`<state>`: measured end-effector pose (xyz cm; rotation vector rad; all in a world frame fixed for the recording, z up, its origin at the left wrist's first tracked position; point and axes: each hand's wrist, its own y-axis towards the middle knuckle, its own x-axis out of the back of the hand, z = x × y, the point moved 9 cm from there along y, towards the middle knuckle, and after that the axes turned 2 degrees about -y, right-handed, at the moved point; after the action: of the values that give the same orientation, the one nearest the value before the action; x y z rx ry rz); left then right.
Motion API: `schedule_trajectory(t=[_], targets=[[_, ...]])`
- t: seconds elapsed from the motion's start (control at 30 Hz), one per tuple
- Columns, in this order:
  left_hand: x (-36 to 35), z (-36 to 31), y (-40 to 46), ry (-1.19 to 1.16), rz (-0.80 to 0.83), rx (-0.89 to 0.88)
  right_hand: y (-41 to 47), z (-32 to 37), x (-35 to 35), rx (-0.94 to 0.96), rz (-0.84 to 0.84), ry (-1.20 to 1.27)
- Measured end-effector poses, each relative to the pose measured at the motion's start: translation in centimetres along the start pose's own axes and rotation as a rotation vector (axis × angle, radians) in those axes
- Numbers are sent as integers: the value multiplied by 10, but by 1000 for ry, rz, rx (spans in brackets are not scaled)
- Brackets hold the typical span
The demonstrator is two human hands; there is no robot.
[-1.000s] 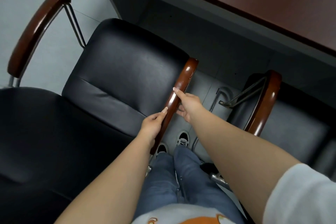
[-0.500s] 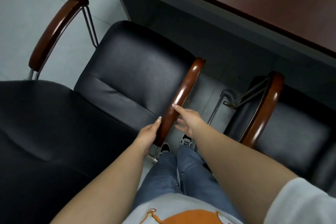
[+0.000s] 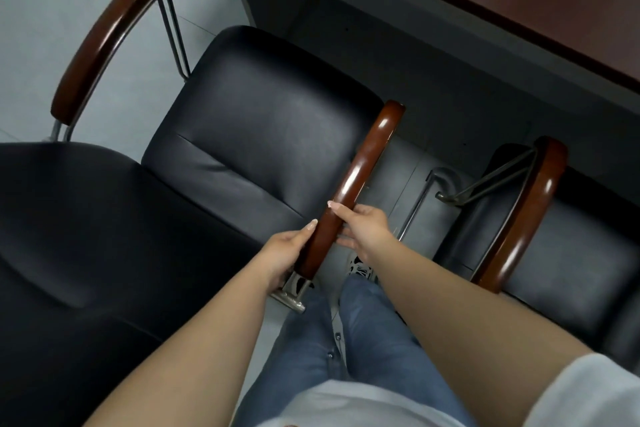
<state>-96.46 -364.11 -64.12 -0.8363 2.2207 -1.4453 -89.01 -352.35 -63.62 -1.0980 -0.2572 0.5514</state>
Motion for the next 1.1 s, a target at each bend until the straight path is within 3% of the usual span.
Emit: schedule_trajectory(t=[0.23,0.7,0.87,1.1], targets=[[-2,-14,0,-135,-11,-45,2,17,-6,9,-2,42],[-7,-5,6,-143,-84,-59,-1,5,3,-31,19,132],[-3,-5,8,-181,-94,-60,0,4,6,-15,-54,184],[15,-14,7,-152,-101,-57,-1,9,-16,-23,7,269]])
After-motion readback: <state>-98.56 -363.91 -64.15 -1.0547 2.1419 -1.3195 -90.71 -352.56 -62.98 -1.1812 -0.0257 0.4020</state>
